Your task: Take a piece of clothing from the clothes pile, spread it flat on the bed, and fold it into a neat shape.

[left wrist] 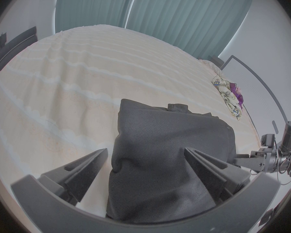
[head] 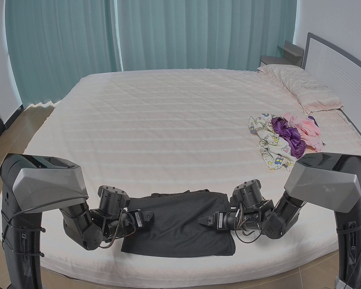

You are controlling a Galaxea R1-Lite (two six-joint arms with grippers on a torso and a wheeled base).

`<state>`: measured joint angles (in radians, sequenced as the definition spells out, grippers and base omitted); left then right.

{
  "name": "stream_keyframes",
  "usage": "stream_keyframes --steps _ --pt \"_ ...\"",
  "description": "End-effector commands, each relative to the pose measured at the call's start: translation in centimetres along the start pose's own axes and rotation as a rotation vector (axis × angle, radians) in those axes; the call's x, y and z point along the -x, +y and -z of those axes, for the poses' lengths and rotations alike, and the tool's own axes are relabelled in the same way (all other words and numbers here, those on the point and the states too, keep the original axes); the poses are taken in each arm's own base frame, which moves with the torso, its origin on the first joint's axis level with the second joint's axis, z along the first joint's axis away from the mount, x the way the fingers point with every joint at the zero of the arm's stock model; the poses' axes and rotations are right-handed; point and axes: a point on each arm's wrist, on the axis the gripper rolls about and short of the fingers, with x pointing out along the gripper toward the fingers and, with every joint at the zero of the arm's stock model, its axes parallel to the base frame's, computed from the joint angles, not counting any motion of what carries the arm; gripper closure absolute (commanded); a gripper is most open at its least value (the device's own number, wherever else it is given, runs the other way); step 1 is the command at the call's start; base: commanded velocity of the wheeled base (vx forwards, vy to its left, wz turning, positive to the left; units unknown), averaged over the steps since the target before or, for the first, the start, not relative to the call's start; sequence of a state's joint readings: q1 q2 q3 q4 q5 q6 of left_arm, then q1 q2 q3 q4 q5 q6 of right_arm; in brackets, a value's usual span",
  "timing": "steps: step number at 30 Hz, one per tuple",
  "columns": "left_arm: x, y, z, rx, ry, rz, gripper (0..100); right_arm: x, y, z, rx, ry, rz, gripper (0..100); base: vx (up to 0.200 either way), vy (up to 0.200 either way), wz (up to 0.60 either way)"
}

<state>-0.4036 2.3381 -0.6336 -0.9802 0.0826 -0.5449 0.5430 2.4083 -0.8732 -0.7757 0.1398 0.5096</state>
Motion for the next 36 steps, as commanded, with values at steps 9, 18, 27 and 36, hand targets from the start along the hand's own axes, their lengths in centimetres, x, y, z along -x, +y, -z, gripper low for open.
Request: stream_keyframes --steps 9,18,27,36 --pt "-0.2 0.0 0.3 0.004 0.044 0.061 0 -1.7 2.0 0.2 -0.011 -0.010 -0.028 0 0.000 0.000 0.00" --pt "0.3 -0.2 -0.1 0.010 0.028 0.092 0 -2.5 2.4 0.4 -0.004 -0.027 -0.013 0 0.000 0.000 0.00" --pt "2.1 -1.2 0.0 -0.010 0.019 0.131 0 -2.6 2.5 0.4 -0.064 -0.034 -0.020 0 0.000 0.000 0.00" --pt "1.4 -0.9 0.2 -0.006 0.032 0.119 0 -2.6 2.5 0.3 -0.069 -0.036 -0.022 0 0.000 0.000 0.00"
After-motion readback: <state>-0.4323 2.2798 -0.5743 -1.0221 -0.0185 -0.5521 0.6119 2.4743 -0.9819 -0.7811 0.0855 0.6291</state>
